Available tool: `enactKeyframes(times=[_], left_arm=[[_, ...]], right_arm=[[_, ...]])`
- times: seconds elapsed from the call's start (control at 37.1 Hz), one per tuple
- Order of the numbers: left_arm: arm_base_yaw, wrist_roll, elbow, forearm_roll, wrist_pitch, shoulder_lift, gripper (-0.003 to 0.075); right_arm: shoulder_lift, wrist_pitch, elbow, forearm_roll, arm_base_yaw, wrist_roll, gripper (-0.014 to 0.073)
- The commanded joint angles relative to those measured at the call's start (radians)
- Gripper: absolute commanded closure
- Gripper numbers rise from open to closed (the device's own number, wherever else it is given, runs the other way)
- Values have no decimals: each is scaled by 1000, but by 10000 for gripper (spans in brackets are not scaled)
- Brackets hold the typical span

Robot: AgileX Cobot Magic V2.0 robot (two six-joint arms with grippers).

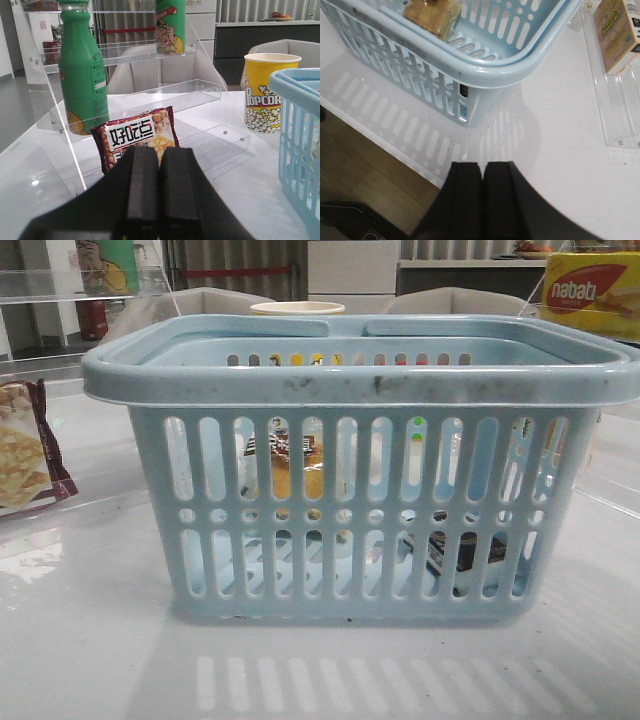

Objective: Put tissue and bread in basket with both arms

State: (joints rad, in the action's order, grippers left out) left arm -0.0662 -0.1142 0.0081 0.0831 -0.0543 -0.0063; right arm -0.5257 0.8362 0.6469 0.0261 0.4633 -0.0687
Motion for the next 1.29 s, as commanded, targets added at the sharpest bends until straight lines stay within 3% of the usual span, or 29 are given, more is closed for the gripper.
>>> enactKeyframes(times=[0.0,0.22,0.46,0.65,0.86,1.27], left_arm=[[-9,3,-2,9,91,-17,630],[-9,3,-2,9,91,-17,630],[-9,3,-2,9,91,-17,630],[-9,3,-2,9,91,-17,630],[-9,3,-2,9,91,-17,630],[-9,3,-2,9,91,-17,630]], right_arm=[[4,-64,21,4,0,-2,566],[82,-104,-62,21,-113,-3,566],[321,-564,-363,22,-316,-2,566],[475,-782,-561,-26,-402,0,566],[556,-859,-680,-92,-458,5,566],[555,-845,-677,-96,-458,5,565]])
